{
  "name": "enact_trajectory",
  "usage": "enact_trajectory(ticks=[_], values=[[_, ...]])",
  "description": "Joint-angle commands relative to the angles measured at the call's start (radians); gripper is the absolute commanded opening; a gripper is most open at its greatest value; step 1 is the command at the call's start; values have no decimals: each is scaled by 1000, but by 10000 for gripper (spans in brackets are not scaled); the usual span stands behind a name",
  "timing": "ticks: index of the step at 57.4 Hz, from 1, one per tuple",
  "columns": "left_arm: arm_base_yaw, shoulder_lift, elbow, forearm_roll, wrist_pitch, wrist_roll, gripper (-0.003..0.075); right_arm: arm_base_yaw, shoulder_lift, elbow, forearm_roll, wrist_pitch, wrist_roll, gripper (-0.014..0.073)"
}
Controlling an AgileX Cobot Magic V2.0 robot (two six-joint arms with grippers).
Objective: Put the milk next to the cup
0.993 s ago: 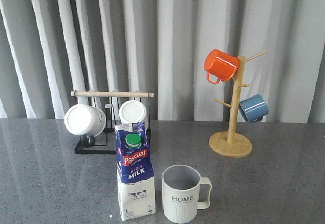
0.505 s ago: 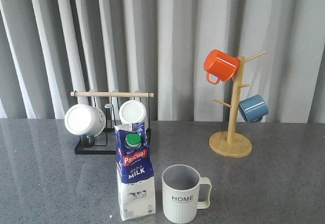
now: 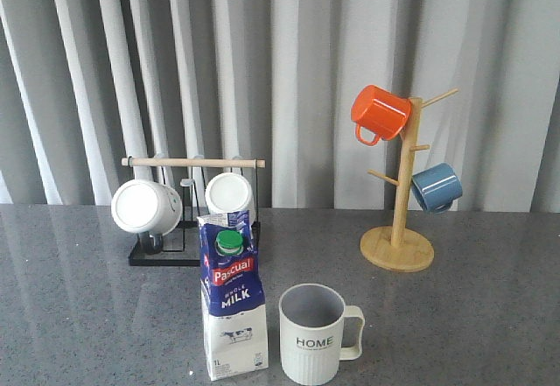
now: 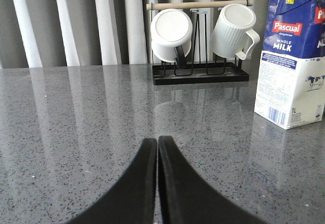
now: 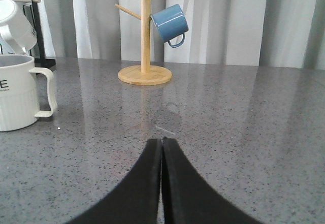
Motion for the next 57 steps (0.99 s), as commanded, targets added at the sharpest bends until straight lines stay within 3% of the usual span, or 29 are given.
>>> enact_trajectory(ticks=[1, 36, 48, 57], values=[[-3, -11, -20, -3, -72, -6, -7, 0, -13, 11, -5, -94, -87, -9], [-3, -11, -20, -3, -72, -6, -7, -7, -13, 11, 56, -120, -77, -9], [-3, -11, -20, -3, -72, -6, -7, -76, -13, 11, 87, -123, -26, -9], [-3, -11, -20, -3, -72, -6, -7, -66, -13, 11, 81, -122, -12, -9]])
